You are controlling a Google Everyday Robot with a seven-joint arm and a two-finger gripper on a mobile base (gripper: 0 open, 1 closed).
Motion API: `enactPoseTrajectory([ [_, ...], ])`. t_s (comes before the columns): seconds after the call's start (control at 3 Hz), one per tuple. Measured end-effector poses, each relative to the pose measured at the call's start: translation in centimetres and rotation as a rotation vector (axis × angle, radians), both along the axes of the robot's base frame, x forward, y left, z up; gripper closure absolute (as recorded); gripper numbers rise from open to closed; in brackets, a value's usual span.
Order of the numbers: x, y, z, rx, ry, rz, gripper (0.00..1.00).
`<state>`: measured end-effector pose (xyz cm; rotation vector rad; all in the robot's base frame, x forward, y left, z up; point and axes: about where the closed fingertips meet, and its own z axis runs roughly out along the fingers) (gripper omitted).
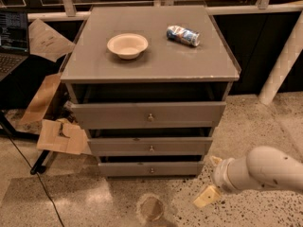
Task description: Open bottom drawer
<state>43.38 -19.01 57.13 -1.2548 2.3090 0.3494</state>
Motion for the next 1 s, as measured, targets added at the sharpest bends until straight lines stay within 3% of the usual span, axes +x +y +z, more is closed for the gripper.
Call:
enactPoseTrajectory([
  [0.33, -0.3, 0.1, -7.7, 0.028, 0.008, -0.051, 0.0],
  [1.0, 3.9, 1.0, -18.0, 0.061, 0.007, -0.079, 0.0],
])
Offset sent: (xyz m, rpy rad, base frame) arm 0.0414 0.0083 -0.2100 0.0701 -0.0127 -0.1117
